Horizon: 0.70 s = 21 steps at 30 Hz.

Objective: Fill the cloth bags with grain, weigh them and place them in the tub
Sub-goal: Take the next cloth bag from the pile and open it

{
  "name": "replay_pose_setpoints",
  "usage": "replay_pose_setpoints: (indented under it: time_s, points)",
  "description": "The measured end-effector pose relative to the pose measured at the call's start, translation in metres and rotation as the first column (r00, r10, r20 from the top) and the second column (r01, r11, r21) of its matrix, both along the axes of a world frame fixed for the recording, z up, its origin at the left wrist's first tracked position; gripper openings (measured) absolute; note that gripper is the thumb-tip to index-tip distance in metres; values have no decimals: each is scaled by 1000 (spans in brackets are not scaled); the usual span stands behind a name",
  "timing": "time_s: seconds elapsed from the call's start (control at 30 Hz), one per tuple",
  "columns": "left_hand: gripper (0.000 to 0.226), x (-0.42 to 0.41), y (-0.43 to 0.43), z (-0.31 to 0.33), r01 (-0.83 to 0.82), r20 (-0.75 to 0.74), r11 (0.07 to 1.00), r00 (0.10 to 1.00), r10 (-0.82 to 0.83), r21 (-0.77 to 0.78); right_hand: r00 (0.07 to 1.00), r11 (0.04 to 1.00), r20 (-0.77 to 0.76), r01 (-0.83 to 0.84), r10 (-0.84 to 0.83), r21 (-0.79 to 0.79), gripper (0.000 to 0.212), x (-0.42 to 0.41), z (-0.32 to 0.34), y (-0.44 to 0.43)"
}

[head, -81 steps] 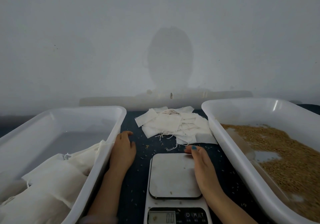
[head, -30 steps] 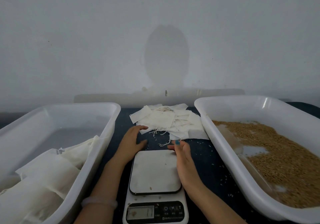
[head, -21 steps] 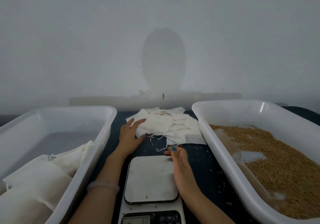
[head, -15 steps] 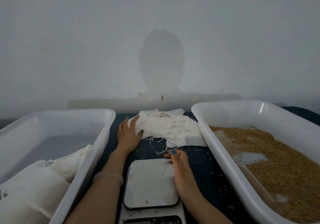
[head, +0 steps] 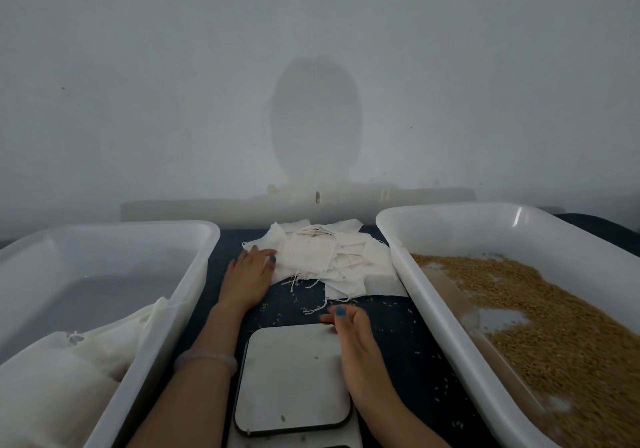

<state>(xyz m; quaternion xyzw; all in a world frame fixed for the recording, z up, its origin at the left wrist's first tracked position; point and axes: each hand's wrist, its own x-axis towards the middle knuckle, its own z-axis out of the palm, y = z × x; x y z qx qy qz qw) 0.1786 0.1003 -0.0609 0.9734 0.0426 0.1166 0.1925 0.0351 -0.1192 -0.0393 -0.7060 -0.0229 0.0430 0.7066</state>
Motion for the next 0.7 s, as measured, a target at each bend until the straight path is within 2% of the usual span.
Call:
replay_pose_setpoints:
  time_s: [0.2,0.27,0.33,0.47,0.5,0.6,0.7]
  points:
    - [40,-3,0,1,-21,45,997,999,24,-72,1000,1000,-12,1,-1,8,17,-1,3,-1]
    - [40,-3,0,1,-40,53,995,998,45,-86,999,996,-10,34,-33,77,18,0,7,-3]
    - [40,-2,0,1,-44,67,995,996,50,-89,991,975,20,127,-133,185,28,4,12,-8]
    - [39,-1,0,0,-48,95,993,994,58,-103,938,865,7,317,-347,388,30,10,23,-17]
    - [39,-1,1,-1,-50,95,993,994,60,-107,924,845,17,341,-382,412,34,10,25,-18]
    - [39,-3,2,-2,-63,99,987,992,78,-145,905,811,29,367,-425,457,68,11,31,-23]
    - [39,-4,4,-2,-89,145,974,982,120,-206,905,800,-24,388,-426,457,76,13,35,-26]
